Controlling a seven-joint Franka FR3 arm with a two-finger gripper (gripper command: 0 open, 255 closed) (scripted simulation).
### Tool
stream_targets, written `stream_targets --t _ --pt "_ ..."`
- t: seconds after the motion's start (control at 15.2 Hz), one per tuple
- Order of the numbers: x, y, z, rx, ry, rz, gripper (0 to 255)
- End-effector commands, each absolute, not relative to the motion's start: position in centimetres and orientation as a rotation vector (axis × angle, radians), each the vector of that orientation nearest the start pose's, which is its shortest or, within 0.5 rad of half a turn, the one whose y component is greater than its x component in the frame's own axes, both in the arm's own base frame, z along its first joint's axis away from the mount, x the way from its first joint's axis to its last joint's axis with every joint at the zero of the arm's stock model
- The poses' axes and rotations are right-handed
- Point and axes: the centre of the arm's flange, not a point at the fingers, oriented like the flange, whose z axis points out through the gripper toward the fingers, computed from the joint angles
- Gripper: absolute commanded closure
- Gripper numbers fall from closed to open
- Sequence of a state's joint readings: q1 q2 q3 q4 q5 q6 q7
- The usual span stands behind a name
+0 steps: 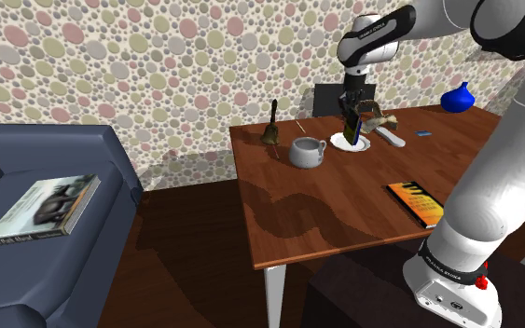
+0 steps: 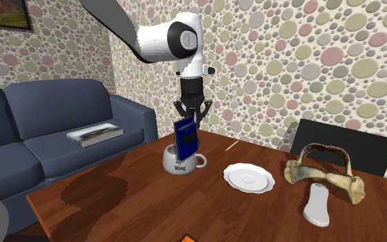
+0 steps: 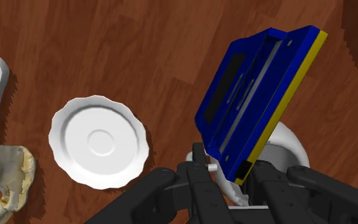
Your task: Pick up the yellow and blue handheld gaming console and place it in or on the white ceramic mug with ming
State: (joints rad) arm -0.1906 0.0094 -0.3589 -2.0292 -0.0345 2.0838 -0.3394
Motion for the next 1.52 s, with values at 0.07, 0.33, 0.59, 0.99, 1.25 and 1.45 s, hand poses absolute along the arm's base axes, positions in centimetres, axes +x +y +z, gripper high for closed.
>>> stream_targets --t 0.07,0.33,0.59,0.99,1.25,1.45 --pt "48.8 -29.1 45.6 -3.177 0.309 -0.042 255" --pt "53.9 -28.4 46.7 -3.177 0.309 -0.042 255" --pt "59.0 -27.7 47.8 -3.177 0.309 -0.042 255" --pt "64.4 -26.9 47.9 -3.177 0.309 -0.042 255" --pt "64.4 -26.9 45.8 -3.177 0.309 -0.042 255" --pt "64.4 -26.9 44.2 -3.177 0.309 -0.042 255"
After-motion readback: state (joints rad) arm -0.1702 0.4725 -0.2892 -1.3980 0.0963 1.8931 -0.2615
